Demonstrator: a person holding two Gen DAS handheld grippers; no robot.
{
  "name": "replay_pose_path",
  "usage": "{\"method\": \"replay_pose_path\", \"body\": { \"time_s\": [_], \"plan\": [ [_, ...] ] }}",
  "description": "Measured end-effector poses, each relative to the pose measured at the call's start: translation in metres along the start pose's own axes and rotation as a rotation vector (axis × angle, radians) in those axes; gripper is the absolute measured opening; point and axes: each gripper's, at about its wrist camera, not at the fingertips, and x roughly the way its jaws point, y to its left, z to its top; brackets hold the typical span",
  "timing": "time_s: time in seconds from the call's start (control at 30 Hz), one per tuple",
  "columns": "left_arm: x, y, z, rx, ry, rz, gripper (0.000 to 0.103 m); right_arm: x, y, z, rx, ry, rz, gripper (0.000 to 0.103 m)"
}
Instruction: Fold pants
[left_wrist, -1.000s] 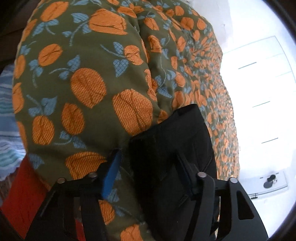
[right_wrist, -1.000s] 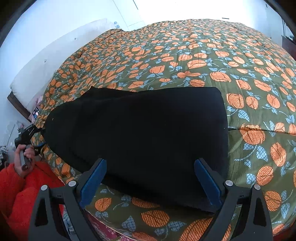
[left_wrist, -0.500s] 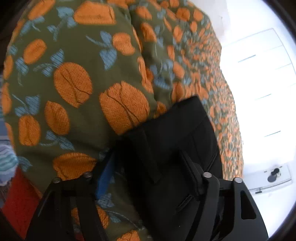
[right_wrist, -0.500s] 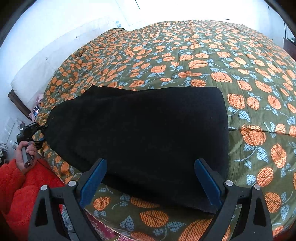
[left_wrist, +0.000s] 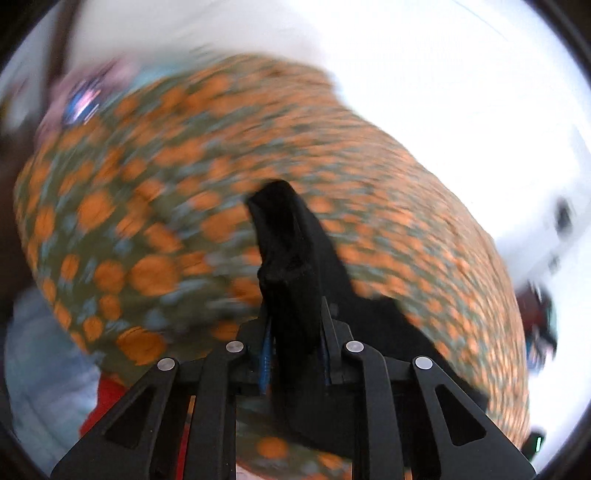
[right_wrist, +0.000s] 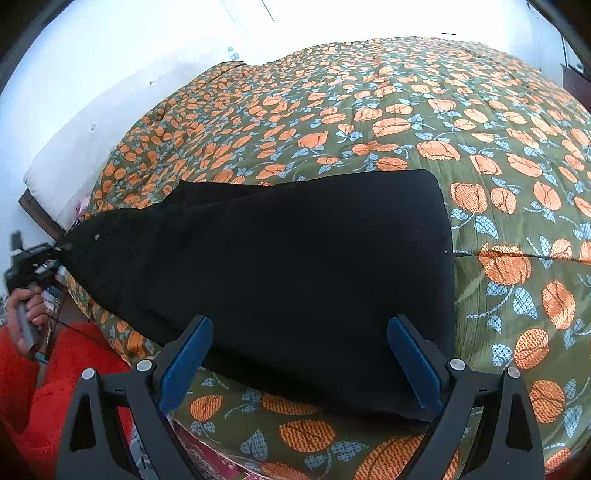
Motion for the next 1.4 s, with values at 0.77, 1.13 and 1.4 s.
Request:
{"method": "replay_pose_path", "body": {
  "time_s": [0.77, 1.13, 1.4],
  "plan": [
    [0.026, -0.201, -0.121, 0.668, 0.192, -0.194, 0.076, -0.069, -0.052, 0.014, 0.171, -0.214, -0.034, 0.095],
    [0.116, -0.140, -0.142, 0.476, 0.322, -0.047, 0.010, -0.052, -0.014, 0.014, 0.083, -0.156, 0.076, 0.095],
    [0.109, -0.153, -0.150, 0.507, 0.317, -0.121, 0.002, -0.003, -0.006, 0.054, 0.184, 0.062, 0.408, 0.094]
  ]
}}
